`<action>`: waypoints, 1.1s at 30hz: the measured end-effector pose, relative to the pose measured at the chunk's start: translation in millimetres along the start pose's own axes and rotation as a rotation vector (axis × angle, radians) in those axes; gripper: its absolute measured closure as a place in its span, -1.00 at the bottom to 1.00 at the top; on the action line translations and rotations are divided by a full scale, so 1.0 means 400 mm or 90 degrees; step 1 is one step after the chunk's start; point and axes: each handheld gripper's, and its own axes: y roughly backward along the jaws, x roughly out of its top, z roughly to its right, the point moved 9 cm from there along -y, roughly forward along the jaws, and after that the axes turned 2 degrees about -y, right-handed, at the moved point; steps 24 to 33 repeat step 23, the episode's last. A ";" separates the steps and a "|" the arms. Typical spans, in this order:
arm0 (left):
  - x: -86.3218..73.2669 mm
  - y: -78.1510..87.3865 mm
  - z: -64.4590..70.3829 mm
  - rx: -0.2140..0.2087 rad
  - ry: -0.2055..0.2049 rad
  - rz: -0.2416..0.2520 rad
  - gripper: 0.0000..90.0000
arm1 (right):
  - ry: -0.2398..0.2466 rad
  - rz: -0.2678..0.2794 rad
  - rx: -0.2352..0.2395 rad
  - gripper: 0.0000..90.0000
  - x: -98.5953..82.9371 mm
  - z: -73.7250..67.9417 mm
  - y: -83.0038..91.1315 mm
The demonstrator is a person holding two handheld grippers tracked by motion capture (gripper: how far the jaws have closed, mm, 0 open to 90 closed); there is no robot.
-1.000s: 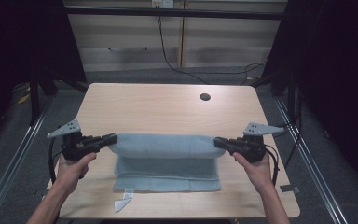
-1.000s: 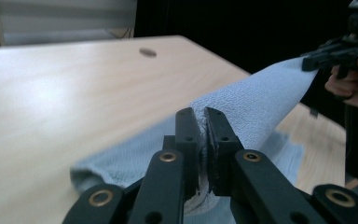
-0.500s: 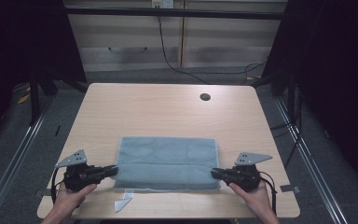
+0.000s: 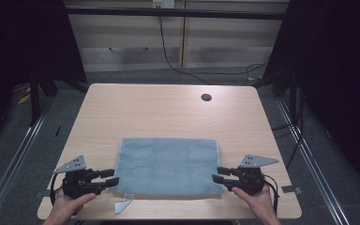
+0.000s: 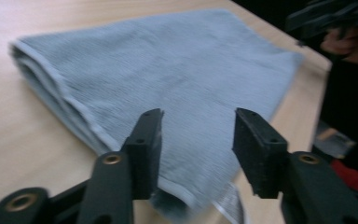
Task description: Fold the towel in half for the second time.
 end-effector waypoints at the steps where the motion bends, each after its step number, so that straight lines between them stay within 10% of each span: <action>1: 0.008 -0.002 -0.010 0.015 -0.001 0.000 0.08 | 0.007 0.003 -0.015 0.28 0.014 0.006 0.002; 11: -0.002 0.036 -0.181 0.166 0.042 -0.006 -0.22 | -0.042 0.057 -0.106 0.06 0.049 0.116 0.011; 17: -0.041 0.064 -0.208 0.213 0.056 -0.014 -0.38 | -0.061 0.039 -0.161 -0.06 0.004 0.160 0.032; 33: -0.062 0.062 -0.189 0.187 0.055 -0.021 -0.57 | -0.075 0.028 -0.197 -0.19 -0.023 0.186 0.042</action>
